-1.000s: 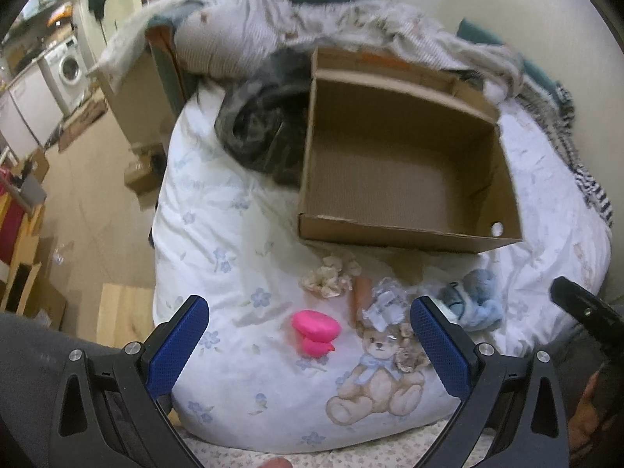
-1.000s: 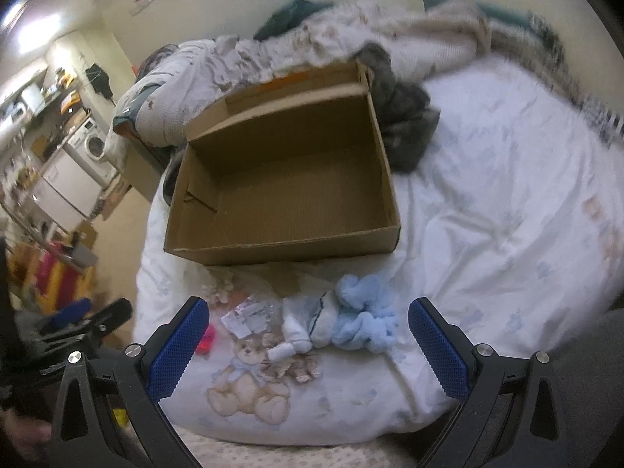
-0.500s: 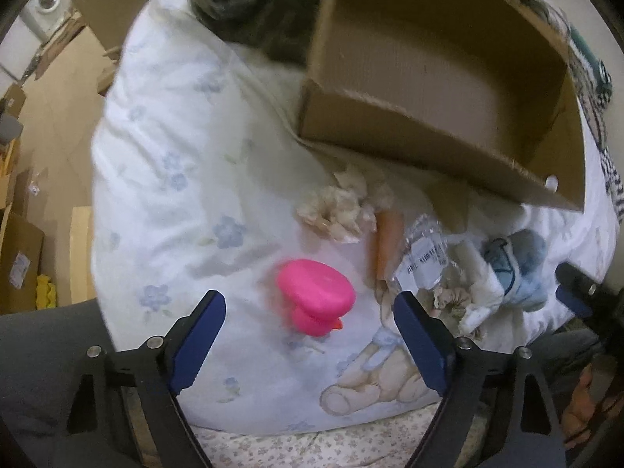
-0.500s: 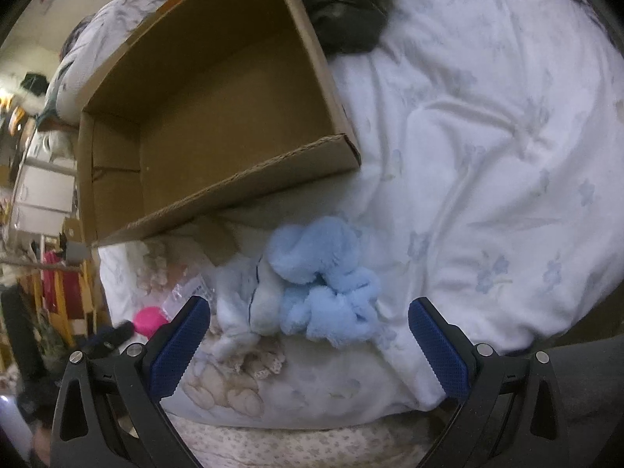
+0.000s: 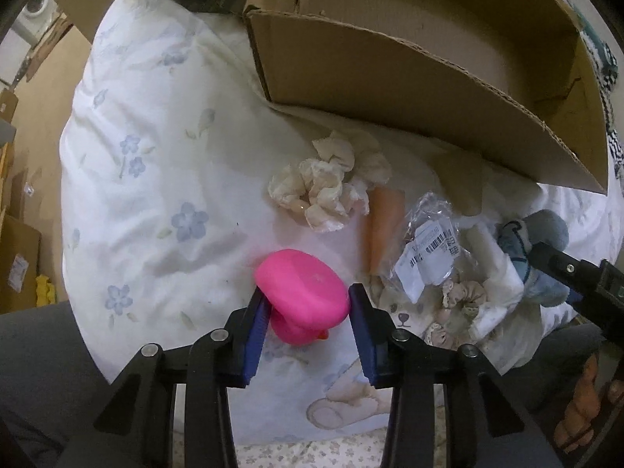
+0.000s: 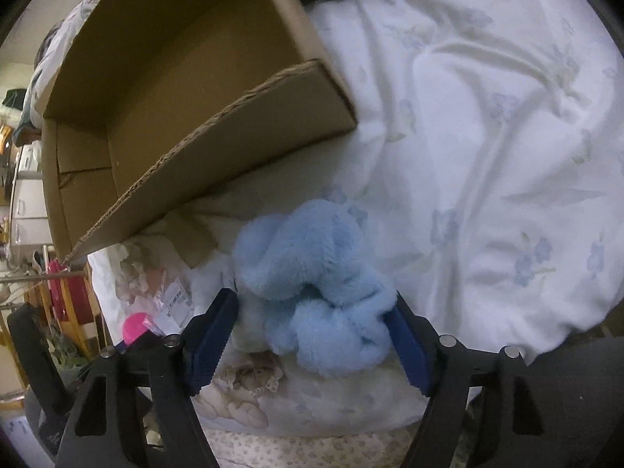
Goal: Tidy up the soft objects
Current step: 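Grasp the pink rubber toy with the left tool while the right grasps the blue sock bundle, then carry the pink toy and blue socks with both tools over the box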
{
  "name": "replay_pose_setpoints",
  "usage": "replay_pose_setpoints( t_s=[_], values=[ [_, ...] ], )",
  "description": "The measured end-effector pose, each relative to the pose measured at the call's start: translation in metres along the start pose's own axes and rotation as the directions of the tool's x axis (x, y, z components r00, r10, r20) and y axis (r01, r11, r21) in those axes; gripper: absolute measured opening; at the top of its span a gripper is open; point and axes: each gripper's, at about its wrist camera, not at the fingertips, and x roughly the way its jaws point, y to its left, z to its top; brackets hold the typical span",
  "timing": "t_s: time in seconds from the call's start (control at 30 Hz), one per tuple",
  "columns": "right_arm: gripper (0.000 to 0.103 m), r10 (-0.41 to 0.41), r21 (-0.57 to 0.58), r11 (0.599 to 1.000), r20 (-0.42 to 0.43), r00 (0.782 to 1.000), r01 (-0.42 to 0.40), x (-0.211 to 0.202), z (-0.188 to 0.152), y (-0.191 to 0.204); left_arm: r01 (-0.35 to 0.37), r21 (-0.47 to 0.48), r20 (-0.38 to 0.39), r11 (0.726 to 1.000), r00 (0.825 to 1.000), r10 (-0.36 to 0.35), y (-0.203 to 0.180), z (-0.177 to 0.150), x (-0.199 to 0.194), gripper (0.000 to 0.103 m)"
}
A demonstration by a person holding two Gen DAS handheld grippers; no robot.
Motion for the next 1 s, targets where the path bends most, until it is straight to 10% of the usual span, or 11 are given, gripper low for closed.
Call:
replay_pose_setpoints(
  t_s=[0.23,0.7,1.0],
  values=[
    [0.016,-0.023,-0.087,0.996,0.065,0.998,0.029,-0.010,0.005,0.020,0.018,-0.018,0.049,1.000,0.999,-0.017,0.020,-0.001,-0.012,0.037],
    [0.016,0.192,-0.196,0.969,0.202,0.960,-0.152,-0.113,-0.007,0.034,0.082,0.002,0.219,0.997,0.972,-0.081,0.021,0.005,-0.099,0.036],
    [0.016,0.314,-0.265,0.936,0.323,0.892,-0.234,-0.138,0.029,0.049,0.071,0.097,0.316,0.993,0.944,-0.098,-0.018,0.061,-0.133,0.036]
  ],
)
